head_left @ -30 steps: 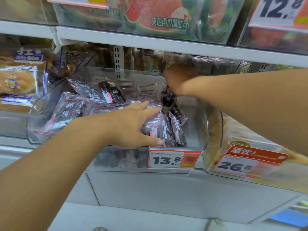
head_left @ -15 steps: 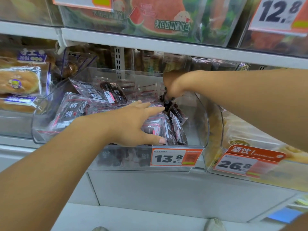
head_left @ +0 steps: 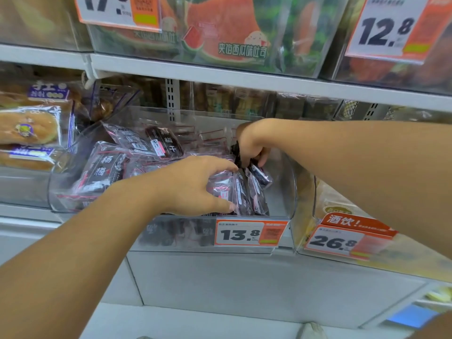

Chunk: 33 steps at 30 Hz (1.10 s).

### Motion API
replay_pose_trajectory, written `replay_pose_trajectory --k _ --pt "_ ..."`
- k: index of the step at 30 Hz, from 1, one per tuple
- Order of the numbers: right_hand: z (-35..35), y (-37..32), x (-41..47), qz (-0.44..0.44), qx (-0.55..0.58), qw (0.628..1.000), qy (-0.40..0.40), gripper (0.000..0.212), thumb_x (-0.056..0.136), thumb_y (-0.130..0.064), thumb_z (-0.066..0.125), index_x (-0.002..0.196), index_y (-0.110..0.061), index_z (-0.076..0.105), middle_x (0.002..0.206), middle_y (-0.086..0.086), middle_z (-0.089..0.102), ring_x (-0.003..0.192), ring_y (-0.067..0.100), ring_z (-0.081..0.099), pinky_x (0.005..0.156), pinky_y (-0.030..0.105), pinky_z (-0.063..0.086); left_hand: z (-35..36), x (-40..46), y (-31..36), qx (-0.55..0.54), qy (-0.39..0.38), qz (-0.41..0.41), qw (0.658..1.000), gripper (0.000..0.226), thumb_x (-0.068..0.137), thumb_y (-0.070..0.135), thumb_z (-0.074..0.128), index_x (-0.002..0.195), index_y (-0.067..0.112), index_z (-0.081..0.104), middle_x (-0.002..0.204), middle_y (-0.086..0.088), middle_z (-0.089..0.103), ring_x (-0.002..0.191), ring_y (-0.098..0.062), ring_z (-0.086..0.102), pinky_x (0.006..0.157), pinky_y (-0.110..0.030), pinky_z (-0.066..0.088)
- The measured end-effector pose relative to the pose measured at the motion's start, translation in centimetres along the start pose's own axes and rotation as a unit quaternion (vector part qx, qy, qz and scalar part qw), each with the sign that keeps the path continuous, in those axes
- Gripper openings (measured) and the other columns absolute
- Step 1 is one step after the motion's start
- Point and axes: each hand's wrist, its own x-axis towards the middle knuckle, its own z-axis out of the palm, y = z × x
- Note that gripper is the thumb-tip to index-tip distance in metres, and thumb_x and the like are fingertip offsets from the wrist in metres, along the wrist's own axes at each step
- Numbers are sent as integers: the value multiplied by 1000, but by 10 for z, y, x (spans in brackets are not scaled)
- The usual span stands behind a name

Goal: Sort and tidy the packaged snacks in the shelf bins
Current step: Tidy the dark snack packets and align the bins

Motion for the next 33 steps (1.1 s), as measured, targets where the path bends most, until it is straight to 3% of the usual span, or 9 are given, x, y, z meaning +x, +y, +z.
replay_pose_trajectory --k 3,7,16,18,20,22,25,30,33 --pt "-4 13 -20 -46 -21 991 120 14 95 -15 65 89 -2 65 72 5 60 58 18 61 57 29 52 -2 3 -1 4 -4 -4 1000 76 81 49 76 148 34 41 153 15 41 138 -7 39 112 -25 31" --pt "0 27 -36 -106 -62 949 290 8 98 -9 56 100 -5 50 73 2 42 74 24 48 65 32 36 -2 5 -3 -5 -7 -8 1000 73 81 50 76 144 38 42 152 16 41 137 -7 39 111 -27 33" --pt "-11 12 2 -51 -167 962 208 13 92 0 59 105 -2 59 77 6 51 63 19 50 65 32 45 -1 4 -5 -12 -9 -8 1000 74 83 49 75 147 37 40 155 17 37 141 -6 36 114 -27 31" --pt "-12 10 7 -54 -182 968 162 23 97 -12 57 118 -4 60 94 8 58 77 23 57 70 32 45 0 4 -4 -14 -8 -7 1000 74 83 48 75 147 37 40 154 17 38 140 -6 36 112 -25 31" --pt "-10 8 11 -55 -171 977 114 40 101 -42 53 119 -7 62 105 7 63 91 26 60 75 33 44 0 4 -4 -15 -8 -8 1000 73 83 49 75 146 38 40 154 16 39 139 -6 38 112 -26 32" --pt "-6 9 13 -56 -177 975 122 51 99 -52 51 113 -5 62 93 5 61 83 24 58 73 32 43 0 4 -4 -12 -9 -8 1000 73 82 50 74 146 38 41 153 16 40 138 -7 38 113 -28 33" --pt "3 10 15 -48 -196 959 198 33 100 -32 59 118 -4 60 76 2 50 65 17 52 64 30 44 0 5 -5 -8 -10 -8 1000 74 82 52 74 146 39 41 153 16 40 138 -8 39 113 -30 34" --pt "4 4 9 -50 -202 954 218 50 99 -21 59 144 -7 45 94 5 58 80 25 58 66 30 48 1 7 -8 -10 -8 -10 1000 72 81 52 75 144 43 41 153 16 42 137 -9 41 112 -34 37" --pt "1 -1 7 -46 -181 961 202 33 97 -12 59 129 -4 56 80 4 53 65 19 52 64 30 46 0 5 -9 -17 -5 -5 1000 72 80 53 76 143 43 43 151 18 43 136 -7 41 112 -31 37"
